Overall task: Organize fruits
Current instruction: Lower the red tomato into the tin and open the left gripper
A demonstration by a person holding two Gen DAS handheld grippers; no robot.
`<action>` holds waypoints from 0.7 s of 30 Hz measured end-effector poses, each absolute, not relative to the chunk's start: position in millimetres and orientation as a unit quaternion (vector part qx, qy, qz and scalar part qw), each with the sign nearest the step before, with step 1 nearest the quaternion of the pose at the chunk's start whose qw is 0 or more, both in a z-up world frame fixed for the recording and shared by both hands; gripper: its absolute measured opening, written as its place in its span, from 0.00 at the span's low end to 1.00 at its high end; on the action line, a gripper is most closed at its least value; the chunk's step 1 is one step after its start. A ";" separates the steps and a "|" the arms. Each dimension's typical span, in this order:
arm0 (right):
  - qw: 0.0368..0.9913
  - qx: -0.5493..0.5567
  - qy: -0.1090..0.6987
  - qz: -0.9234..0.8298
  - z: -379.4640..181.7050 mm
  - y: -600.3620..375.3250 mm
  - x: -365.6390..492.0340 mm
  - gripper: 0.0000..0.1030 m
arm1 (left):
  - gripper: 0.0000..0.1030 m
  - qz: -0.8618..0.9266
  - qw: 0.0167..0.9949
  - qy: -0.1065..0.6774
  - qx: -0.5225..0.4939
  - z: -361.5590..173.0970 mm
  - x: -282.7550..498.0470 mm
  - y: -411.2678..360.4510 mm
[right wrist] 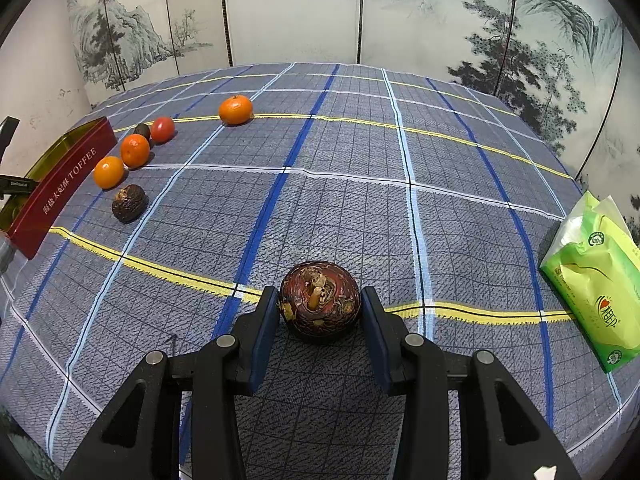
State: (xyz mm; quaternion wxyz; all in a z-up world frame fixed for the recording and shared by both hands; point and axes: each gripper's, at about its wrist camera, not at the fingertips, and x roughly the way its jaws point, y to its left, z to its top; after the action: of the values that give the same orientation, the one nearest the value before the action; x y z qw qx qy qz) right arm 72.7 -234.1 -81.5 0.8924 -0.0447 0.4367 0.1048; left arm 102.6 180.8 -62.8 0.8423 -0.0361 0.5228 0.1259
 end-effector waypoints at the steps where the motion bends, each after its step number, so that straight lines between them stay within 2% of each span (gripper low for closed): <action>1: 0.892 -0.045 0.437 0.105 -81.1 -234.3 73.1 0.38 | 0.32 0.126 0.842 0.523 -0.035 -62.7 102.8 181.3; 13: 0.891 -0.041 0.442 0.094 -82.2 -232.7 75.1 0.37 | 0.34 0.123 0.850 0.511 -0.030 -56.4 95.4 175.7; 15: 0.891 -0.039 0.442 0.091 -82.0 -232.3 75.2 0.37 | 0.40 0.121 0.855 0.503 -0.027 -51.8 91.9 172.2; 21: 0.890 -0.036 0.447 0.079 -81.5 -230.0 76.0 0.37 | 0.46 0.115 0.867 0.485 -0.032 -40.7 79.8 166.1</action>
State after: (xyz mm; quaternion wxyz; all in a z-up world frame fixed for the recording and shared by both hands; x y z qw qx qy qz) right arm 76.0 -230.0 -81.5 0.8902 -0.0365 0.4472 0.0786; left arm 79.8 166.1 -40.7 0.8667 -0.0316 0.4845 0.1145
